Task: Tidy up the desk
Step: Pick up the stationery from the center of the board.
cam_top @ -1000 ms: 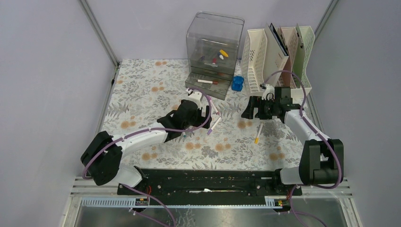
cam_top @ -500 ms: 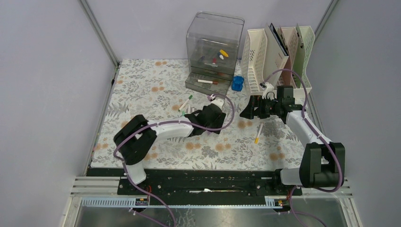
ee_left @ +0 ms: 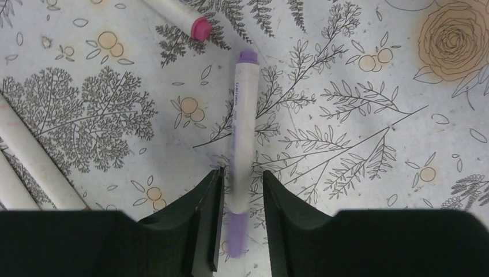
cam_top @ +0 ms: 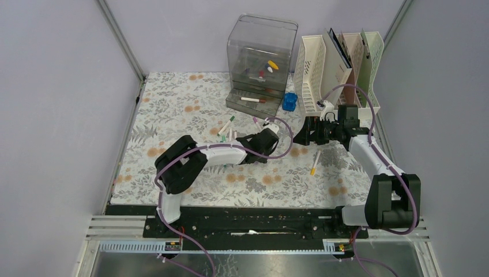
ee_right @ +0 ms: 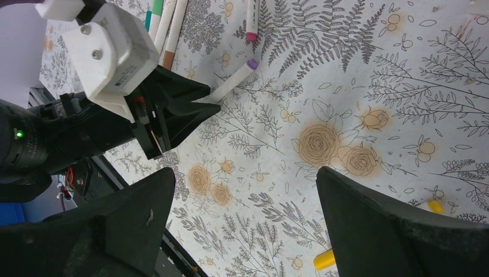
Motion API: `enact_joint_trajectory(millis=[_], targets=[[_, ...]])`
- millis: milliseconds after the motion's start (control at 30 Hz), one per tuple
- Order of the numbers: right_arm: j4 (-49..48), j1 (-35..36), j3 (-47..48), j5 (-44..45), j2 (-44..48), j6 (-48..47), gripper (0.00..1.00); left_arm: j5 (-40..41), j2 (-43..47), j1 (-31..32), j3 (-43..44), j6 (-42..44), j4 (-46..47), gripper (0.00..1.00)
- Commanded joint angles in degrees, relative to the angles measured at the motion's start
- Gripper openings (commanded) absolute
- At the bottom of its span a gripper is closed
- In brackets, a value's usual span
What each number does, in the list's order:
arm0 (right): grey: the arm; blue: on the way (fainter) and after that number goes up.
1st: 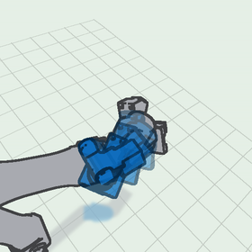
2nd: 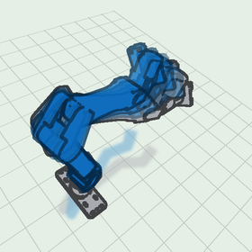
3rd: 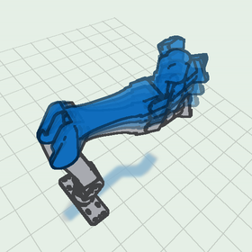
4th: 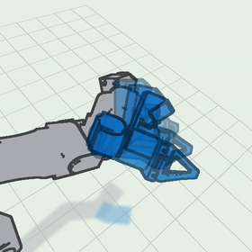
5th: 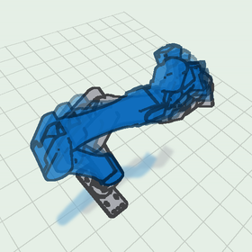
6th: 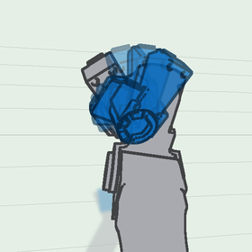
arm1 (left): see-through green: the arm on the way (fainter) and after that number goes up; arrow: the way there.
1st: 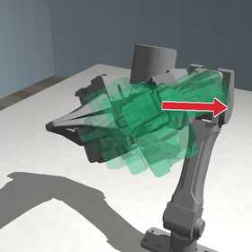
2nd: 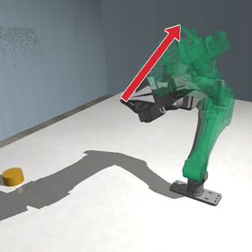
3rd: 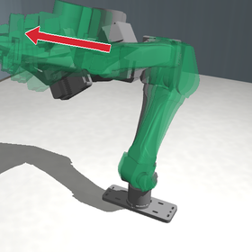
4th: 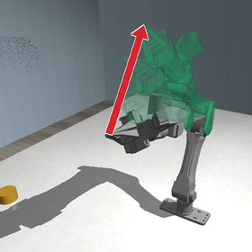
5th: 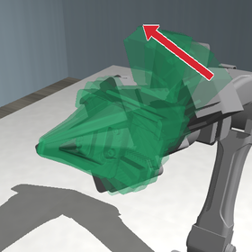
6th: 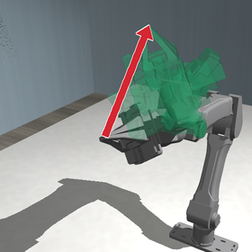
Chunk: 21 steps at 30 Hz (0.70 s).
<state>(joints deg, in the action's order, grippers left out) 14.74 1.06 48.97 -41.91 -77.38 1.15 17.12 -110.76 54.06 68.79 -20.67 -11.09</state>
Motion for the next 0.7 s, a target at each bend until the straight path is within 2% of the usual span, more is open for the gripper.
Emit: enact_joint_trajectory(millis=[0,233,467,667], targets=[[-0.28,-0.27,1.04,-2.60,0.74,-0.88,1.00,-1.02,-2.03,0.17,2.72,0.83,-0.74,0.31],[-0.31,-0.27,1.13,-3.36,0.66,-0.88,1.00,-1.39,-2.29,0.23,1.96,0.08,-1.25,0.01],[0.09,-0.27,0.70,-8.44,1.16,-3.91,1.00,-2.76,3.56,0.00,-0.47,-2.41,1.39,0.00],[-0.20,-0.16,1.01,-13.26,1.00,-3.41,1.00,-12.52,13.52,-2.94,-9.43,-9.77,13.98,0.00]])
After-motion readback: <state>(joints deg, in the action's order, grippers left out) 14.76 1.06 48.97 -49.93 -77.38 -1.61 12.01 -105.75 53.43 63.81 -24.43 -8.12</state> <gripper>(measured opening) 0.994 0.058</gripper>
